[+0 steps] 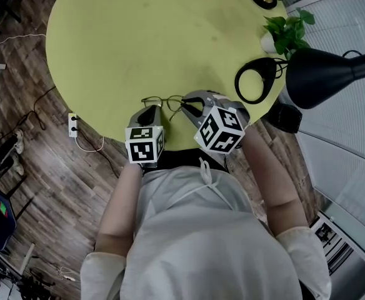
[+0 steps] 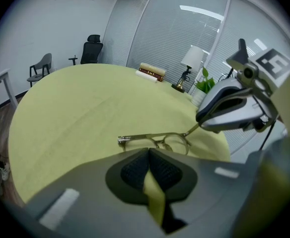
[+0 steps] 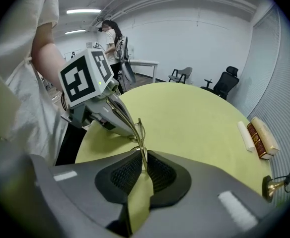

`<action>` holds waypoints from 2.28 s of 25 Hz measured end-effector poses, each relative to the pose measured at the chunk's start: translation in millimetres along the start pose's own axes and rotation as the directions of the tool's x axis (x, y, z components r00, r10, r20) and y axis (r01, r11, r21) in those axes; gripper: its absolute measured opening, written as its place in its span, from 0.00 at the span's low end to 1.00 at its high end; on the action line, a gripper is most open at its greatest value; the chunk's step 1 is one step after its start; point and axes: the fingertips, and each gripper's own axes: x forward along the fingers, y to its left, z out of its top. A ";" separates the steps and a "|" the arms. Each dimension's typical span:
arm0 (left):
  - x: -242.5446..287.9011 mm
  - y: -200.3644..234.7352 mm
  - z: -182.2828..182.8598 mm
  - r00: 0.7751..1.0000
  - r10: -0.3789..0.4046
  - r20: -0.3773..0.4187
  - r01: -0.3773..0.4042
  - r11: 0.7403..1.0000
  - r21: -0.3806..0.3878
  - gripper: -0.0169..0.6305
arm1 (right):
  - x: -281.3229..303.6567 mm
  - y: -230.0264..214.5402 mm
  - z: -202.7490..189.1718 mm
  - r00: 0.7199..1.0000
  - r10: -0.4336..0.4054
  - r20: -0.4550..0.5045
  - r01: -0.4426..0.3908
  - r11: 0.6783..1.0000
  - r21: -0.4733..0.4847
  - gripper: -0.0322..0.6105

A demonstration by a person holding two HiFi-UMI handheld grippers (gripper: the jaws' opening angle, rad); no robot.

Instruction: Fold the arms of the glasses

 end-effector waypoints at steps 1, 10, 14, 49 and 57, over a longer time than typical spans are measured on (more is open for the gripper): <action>0.0 0.1 0.3 1.000 -0.002 -0.001 0.002 1.000 0.001 0.04 | 2.4 0.0 2.3 1.000 0.010 -0.011 -0.009 1.000 0.005 0.11; -1.0 -4.6 -1.0 0.999 -0.048 -0.012 0.048 0.999 -0.007 0.04 | 29.2 2.9 14.4 0.998 0.033 -0.051 -0.032 0.999 0.008 0.10; -2.1 -7.5 -3.9 0.998 -0.063 -0.014 0.063 0.997 -0.048 0.04 | 37.4 2.5 16.0 0.997 0.040 -0.068 -0.040 0.999 0.009 0.11; -13.4 0.2 16.2 0.995 -0.088 0.048 0.092 0.993 -0.075 0.04 | 52.7 -2.5 22.6 0.999 0.020 0.029 -0.024 0.990 0.139 0.28; -69.2 -18.0 77.6 0.963 -0.070 0.262 0.035 0.990 0.134 0.04 | -23.2 -28.6 51.3 0.928 -0.225 0.297 0.105 0.923 0.370 0.06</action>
